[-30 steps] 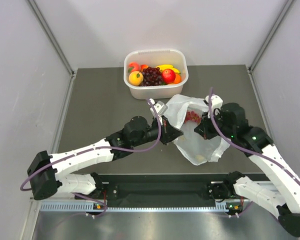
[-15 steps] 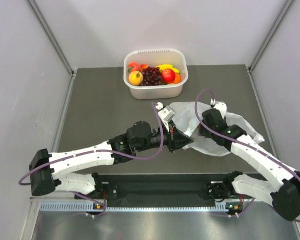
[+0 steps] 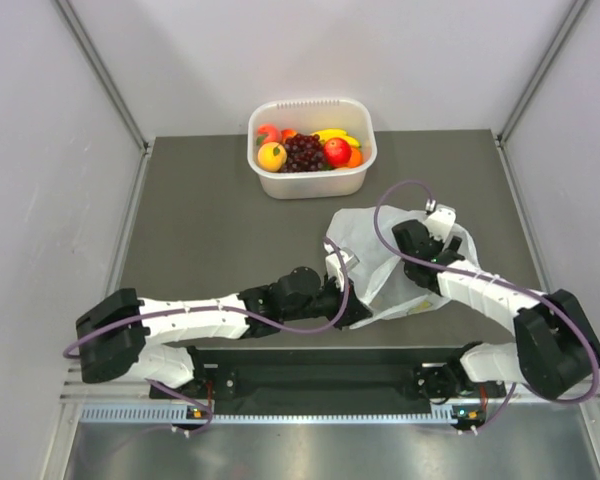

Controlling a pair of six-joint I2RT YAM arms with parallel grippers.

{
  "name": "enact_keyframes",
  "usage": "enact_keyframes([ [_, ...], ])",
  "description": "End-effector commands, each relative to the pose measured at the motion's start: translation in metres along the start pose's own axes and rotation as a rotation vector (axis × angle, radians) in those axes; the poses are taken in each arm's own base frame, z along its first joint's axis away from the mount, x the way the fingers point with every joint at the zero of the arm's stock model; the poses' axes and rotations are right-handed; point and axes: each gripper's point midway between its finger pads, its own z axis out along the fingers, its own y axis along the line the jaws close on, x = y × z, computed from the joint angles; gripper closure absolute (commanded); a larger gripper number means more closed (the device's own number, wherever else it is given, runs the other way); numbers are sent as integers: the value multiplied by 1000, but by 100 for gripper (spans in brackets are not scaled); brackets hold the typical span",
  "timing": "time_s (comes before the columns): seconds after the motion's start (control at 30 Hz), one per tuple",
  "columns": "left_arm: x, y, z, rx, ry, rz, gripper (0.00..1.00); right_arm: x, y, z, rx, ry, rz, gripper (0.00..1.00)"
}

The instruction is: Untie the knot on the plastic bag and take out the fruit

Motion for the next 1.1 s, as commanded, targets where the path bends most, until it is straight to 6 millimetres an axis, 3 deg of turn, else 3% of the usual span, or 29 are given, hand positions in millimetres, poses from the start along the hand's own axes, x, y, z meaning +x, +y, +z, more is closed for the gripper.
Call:
enact_keyframes([
  [0.0,-15,-22,1,91,-63,-4,100,-24,-5,20,60,-130,155,6],
  [0.13,-14,-23,3,90,-60,9,100,-16,-7,43,96,-121,170,7],
  [0.3,-11,-19,6,79,-49,7,100,-31,1,54,119,-120,201,19],
  [0.33,-11,-20,7,80,-48,9,100,-29,3,58,120,-115,198,31],
  [0.47,-13,-19,6,74,-53,11,100,-25,7,64,135,-63,151,64],
  [0.5,-14,-19,5,70,-56,13,100,-24,6,63,135,-63,151,78],
  [0.6,-16,-16,3,50,-65,16,100,-21,3,54,88,-65,160,96],
  [0.63,-17,-15,3,46,-67,20,100,-29,4,46,54,-81,162,100],
  [0.67,-20,-15,2,39,-77,26,100,-19,6,42,10,-49,145,100],
  [0.73,-23,-14,2,26,-86,38,100,-30,23,23,-144,-57,135,100],
  [0.8,-28,-10,2,-3,-101,44,100,-26,30,8,-248,-42,99,100],
  [0.87,-36,-5,1,-44,-121,60,100,-33,44,-17,-400,-39,64,100],
  [1.07,-70,13,-13,-206,-226,92,100,-27,53,-85,-658,90,-51,100],
])
